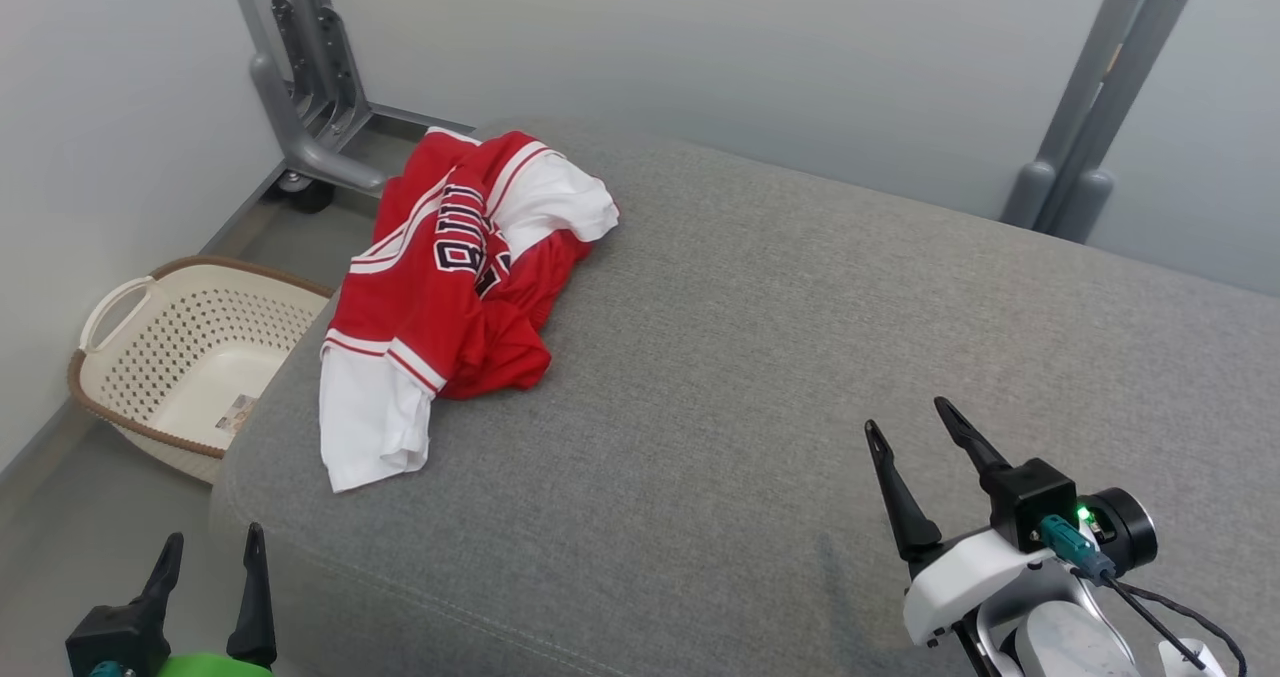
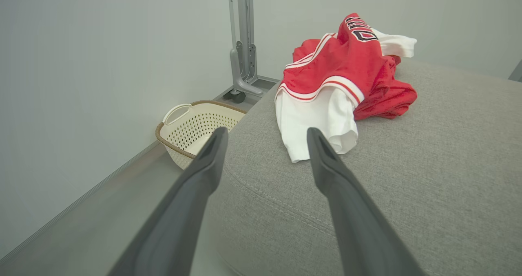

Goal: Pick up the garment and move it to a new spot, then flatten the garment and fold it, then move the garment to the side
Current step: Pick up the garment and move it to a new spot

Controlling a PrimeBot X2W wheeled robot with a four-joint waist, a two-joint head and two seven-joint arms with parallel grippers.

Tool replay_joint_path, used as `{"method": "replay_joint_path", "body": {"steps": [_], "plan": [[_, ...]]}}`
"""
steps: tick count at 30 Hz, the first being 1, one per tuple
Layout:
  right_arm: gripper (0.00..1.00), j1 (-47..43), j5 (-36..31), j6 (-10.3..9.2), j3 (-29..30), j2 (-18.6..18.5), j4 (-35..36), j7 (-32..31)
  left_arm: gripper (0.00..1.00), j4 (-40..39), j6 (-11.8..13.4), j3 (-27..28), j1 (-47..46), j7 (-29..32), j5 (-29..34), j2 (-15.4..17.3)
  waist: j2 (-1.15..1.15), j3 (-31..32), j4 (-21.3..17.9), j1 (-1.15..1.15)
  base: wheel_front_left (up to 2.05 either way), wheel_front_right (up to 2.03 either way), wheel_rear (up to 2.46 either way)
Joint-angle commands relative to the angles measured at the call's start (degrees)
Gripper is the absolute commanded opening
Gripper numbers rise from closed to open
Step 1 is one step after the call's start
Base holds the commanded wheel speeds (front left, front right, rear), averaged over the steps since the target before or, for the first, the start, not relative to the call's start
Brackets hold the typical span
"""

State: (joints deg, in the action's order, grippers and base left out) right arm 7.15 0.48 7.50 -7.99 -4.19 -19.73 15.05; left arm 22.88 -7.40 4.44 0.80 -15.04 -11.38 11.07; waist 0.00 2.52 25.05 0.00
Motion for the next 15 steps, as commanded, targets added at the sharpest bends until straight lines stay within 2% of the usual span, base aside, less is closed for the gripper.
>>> {"method": "replay_joint_path", "body": {"steps": [1,7,15], "plan": [[1.0,0.3,0.7,-0.02,-0.2,-0.3,-0.5,0.2,1.0,-0.4,-0.2,0.5,0.7,-0.2,0.3,-0.5,0.0,0.1,2.6,0.0,0.0,0.0,0.0],[1.0,0.7,1.0,-0.02,-0.6,-0.7,-0.7,0.2,1.0,-0.7,-0.2,0.9,0.3,-0.2,0.5,-1.2,0.0,-0.3,2.9,0.0,0.0,0.0,0.0],[1.0,-0.2,0.1,-0.02,0.4,-1.8,0.9,0.2,1.0,2.4,-0.2,-3.2,-6.3,-0.2,-2.1,-1.6,0.0,-3.1,2.6,0.0,0.0,0.0,0.0]]}}
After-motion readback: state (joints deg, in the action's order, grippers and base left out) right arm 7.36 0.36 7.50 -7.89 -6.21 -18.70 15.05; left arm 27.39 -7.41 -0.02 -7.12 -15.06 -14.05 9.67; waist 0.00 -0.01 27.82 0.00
